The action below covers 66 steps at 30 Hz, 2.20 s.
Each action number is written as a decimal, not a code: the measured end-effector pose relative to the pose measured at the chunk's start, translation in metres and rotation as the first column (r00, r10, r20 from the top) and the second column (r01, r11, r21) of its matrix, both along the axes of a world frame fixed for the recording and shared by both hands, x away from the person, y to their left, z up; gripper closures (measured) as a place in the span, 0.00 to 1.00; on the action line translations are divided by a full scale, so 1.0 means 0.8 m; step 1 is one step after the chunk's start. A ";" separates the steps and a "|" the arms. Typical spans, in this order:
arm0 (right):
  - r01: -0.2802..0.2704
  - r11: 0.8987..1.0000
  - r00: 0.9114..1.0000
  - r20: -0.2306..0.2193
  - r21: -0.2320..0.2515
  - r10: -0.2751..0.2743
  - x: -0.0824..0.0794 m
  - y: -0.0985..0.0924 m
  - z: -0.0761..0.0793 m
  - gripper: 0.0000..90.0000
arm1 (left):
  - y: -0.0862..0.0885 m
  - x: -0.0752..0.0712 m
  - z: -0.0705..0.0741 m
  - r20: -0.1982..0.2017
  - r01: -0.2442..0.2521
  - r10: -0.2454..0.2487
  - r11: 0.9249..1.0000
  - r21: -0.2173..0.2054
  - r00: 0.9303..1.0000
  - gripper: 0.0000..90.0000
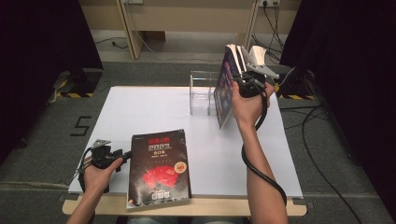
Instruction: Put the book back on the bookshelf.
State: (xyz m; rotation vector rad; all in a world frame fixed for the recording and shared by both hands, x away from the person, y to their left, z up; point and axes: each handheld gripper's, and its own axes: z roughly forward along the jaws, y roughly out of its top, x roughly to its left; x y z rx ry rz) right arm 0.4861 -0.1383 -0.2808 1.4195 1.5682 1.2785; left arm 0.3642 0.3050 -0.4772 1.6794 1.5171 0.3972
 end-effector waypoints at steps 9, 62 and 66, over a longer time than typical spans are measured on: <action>0.014 1.000 1.000 0.017 0.001 -0.014 0.022 0.012 -0.002 0.92 | -0.001 0.000 -0.001 0.000 0.004 -0.004 1.000 0.000 1.000 0.54; 0.101 0.985 0.993 -0.049 -0.143 -0.109 0.060 0.018 -0.028 0.75 | -0.001 0.000 -0.004 -0.001 0.016 -0.016 1.000 -0.008 1.000 0.55; 0.118 0.978 0.992 -0.025 -0.173 -0.124 0.045 0.012 -0.021 0.74 | -0.002 0.000 -0.004 -0.001 0.020 -0.020 1.000 -0.007 1.000 0.56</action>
